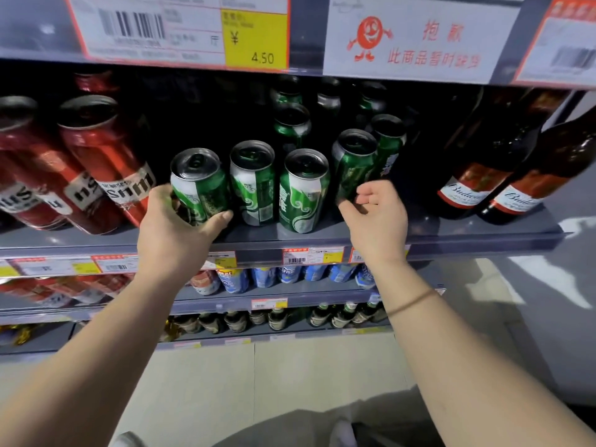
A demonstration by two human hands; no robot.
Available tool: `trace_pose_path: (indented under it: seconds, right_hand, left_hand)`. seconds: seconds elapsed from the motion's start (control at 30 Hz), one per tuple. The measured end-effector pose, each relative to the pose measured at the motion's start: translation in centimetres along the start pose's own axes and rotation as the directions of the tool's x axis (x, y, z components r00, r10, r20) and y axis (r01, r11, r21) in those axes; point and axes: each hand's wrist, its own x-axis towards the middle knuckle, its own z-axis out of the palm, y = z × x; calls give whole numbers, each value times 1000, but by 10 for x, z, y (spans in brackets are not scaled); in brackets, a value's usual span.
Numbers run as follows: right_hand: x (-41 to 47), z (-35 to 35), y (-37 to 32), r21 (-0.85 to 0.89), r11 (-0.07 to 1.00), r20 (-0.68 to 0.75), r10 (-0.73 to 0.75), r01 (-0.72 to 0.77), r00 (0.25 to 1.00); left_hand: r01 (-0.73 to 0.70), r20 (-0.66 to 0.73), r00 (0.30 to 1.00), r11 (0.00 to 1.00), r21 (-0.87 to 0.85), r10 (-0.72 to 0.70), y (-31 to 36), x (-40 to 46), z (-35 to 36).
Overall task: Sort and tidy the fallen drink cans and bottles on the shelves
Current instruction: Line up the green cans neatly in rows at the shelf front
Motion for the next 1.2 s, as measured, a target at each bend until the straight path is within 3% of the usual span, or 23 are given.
trace_pose_path:
  seconds: [0.33,0.5,0.7,0.93,1.1,1.2]
  right_hand:
    - [9,3,-13,-189,974,312,-57,121,948]
    - [-5,-3,-20,-43,998,493,-16,42,870]
    - [-10,20,-22,-109,991,290,-46,81,956]
    - [8,-15,-7,-173,985,238,19,23,971]
    - [21,-42,8,-164,986,187,63,-32,980]
    - [28,-49,15,-169,984,159,91,-64,983]
  left_hand:
    - [-48,13,999,998,51,47,-2,1,0]
    - [-79,26,997,995,55,78,-3,3,-2]
    - [-116,57,992,993,32,114,-1,6,6]
    - [-205,208,957,979,1,200,20,-6,36]
    - [-264,370,887,961,-87,277,33,-13,60]
    - [-281,383,877,956,-82,290,35,-13,66]
